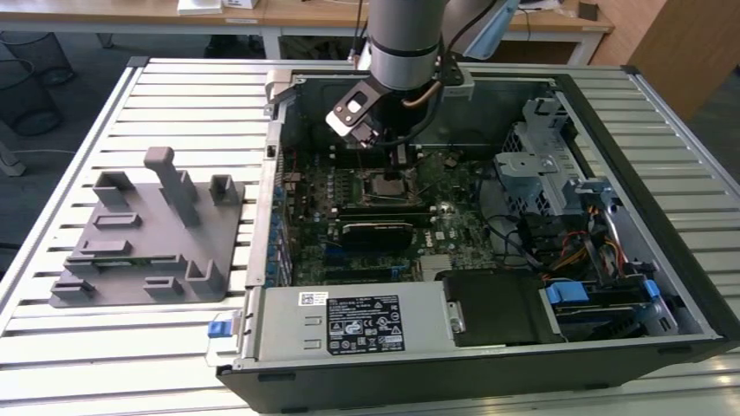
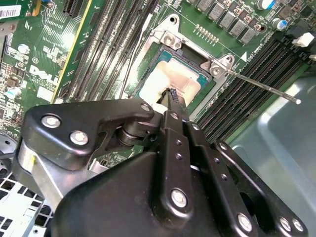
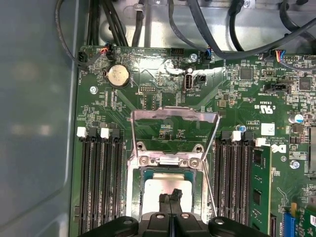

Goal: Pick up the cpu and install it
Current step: 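Close the cpu cover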

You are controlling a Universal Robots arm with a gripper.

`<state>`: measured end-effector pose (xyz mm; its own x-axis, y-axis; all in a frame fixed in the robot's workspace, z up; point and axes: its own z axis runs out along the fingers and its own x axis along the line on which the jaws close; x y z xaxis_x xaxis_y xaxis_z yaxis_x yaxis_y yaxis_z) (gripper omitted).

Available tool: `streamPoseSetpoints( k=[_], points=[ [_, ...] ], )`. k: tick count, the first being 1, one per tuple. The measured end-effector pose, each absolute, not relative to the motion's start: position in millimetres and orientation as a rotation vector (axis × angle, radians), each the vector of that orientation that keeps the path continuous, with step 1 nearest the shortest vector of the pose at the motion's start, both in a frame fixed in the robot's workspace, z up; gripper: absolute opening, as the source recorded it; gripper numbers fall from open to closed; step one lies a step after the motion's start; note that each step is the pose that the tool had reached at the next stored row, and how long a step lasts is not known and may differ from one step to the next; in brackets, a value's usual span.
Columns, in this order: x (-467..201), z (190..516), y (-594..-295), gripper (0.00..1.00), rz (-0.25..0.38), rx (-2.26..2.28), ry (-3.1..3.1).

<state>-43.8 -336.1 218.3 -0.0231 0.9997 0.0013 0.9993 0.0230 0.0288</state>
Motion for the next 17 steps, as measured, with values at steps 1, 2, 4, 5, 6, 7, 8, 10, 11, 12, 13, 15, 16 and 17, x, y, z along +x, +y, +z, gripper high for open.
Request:
streamPoseSetpoints(
  k=[1,2,4,5,6,7,8,10,11,12,13,15,16,17],
  points=[
    [-43.8,218.7,-336.1,0.11,0.033,2.182,2.233],
    [-43.8,219.2,-336.2,0.11,0.033,2.182,2.233],
    [-43.8,220.3,-336.1,0.11,0.033,2.182,2.233],
    [-43.8,220.7,-336.1,0.11,0.033,2.182,2.233],
    [-43.8,221.1,-336.1,0.11,0.033,2.182,2.233],
    [-43.8,221.6,-336.1,0.11,0.033,2.182,2.233],
    [-43.8,222.0,-336.1,0.11,0.033,2.182,2.233],
    [-43.8,222.6,-336.1,0.11,0.033,2.182,2.233],
    [-43.8,222.5,-336.1,0.11,0.033,2.182,2.233],
    [-43.8,222.6,-336.1,0.11,0.032,2.181,2.232],
    [-43.8,222.6,-336.1,0.11,0.032,2.181,2.232],
    [-43.8,222.7,-336.1,0.11,0.031,2.181,2.232],
    [-43.8,222.7,-336.1,0.11,0.032,2.181,2.232],
    [-43.8,222.8,-336.1,0.11,0.031,2.181,2.232]
  ],
)
